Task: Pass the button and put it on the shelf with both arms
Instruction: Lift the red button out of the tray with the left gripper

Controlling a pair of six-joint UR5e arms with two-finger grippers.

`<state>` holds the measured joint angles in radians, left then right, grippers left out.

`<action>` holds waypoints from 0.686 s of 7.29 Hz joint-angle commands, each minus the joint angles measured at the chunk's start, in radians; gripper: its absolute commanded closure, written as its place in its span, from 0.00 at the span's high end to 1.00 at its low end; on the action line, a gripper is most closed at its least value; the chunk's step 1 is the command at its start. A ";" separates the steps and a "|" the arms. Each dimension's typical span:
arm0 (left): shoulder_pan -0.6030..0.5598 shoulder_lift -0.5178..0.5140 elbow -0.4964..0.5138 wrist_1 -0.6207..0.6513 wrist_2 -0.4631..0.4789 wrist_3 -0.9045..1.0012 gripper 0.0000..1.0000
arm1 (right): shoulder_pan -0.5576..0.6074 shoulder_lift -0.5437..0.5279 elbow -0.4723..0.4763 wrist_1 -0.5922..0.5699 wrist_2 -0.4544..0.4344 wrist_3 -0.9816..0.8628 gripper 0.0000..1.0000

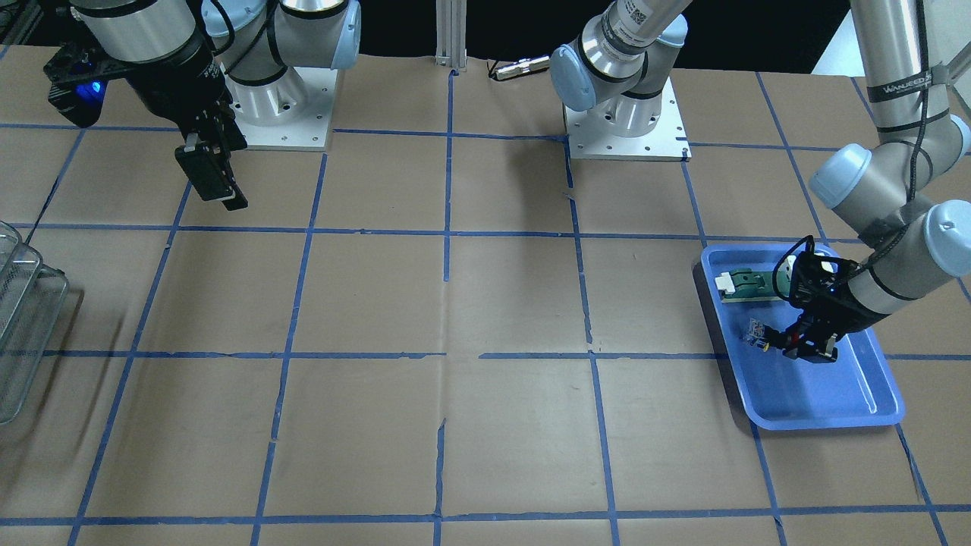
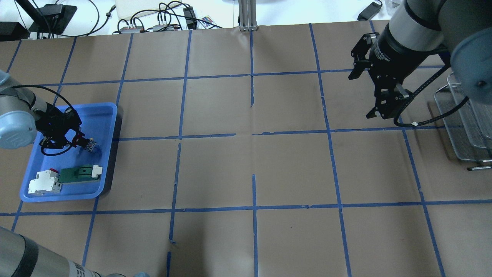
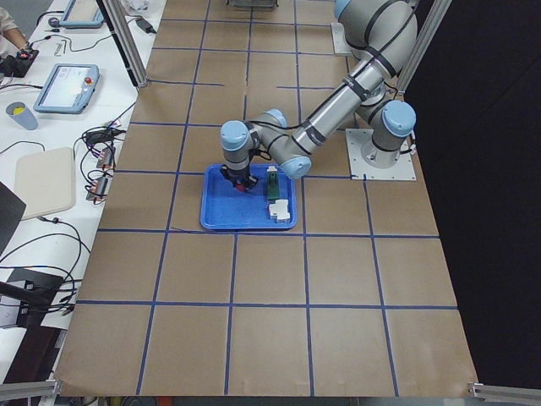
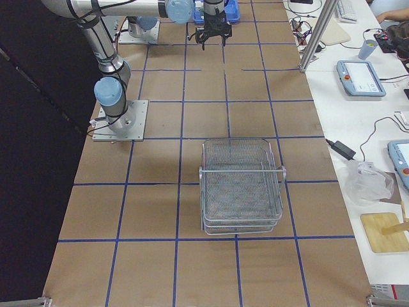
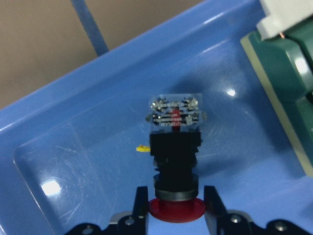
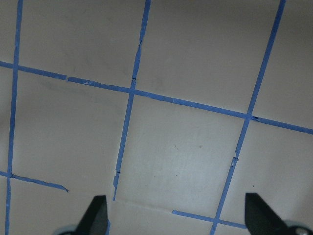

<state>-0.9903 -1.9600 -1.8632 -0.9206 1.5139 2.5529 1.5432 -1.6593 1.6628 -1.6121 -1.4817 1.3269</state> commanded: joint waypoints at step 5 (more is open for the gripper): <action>-0.017 0.025 0.013 -0.134 -0.098 -0.163 0.00 | 0.000 0.001 0.000 0.000 -0.009 0.000 1.00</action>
<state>-0.9963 -1.9455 -1.8456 -1.0148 1.4519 2.4742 1.5432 -1.6588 1.6629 -1.6122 -1.4876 1.3270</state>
